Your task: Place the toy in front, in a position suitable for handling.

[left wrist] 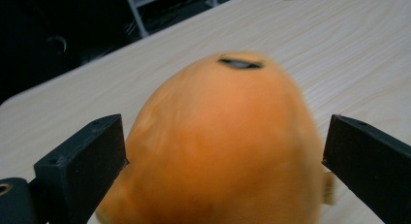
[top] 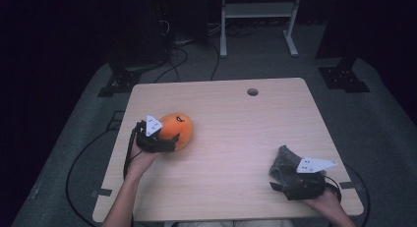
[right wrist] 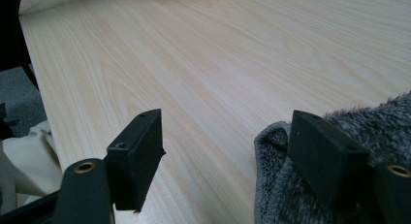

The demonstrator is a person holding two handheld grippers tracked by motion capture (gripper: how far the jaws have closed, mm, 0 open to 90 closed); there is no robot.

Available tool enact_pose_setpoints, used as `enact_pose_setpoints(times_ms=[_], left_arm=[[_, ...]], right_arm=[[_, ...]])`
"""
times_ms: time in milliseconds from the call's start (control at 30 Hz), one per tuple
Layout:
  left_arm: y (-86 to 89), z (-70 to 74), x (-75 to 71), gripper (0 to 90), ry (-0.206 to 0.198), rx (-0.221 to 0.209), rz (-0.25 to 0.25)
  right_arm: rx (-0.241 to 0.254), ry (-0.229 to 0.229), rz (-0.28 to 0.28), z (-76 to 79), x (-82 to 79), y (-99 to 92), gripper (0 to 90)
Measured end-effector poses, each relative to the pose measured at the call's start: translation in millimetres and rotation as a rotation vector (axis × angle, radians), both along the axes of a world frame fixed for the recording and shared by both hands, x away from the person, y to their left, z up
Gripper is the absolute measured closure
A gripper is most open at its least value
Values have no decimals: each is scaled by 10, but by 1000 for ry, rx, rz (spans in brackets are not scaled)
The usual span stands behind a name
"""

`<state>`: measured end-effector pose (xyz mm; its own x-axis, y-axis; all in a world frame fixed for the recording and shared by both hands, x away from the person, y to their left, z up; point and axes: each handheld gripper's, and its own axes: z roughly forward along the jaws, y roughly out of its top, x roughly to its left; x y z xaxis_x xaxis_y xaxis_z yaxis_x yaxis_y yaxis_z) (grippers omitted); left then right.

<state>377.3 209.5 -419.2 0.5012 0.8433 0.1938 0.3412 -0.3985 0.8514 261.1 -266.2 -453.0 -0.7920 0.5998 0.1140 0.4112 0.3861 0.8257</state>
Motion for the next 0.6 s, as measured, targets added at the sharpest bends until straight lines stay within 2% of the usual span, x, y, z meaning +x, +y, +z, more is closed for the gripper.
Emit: enact_pose_setpoints(times_ms=[67, 100, 167, 233, 300, 433, 500, 533, 600], left_arm=[[4, -55, 44, 42, 28, 7, 3], [4, -76, 63, 40, 44, -8, 5], [5, -99, 99, 36, 47, -22, 23], [3, -121, 121, 34, 61, -18, 29], [-6, -162, 148, 29, 92, -9, 37], [-10, -179, 173, 34, 102, 0, 34], [8, -184, 175, 71, 112, -6, 35], [20, -180, 170, 145, 111, -1, 36], [34, -166, 159, 174, 108, -2, 39]], right_arm=[[1, -2, 2, 9, -6, -5, 273], [4, -5, 2, 13, -8, -8, 274], [8, -8, -2, 20, -12, -17, 274], [11, -10, -3, 18, -12, -25, 274], [11, -9, -5, 21, -16, -35, 274], [17, -21, -5, 45, -25, -55, 281], [25, -25, -5, 56, -32, -66, 299], [24, -23, -3, 54, -29, -76, 299], [25, -20, -3, 51, -27, -79, 299]])
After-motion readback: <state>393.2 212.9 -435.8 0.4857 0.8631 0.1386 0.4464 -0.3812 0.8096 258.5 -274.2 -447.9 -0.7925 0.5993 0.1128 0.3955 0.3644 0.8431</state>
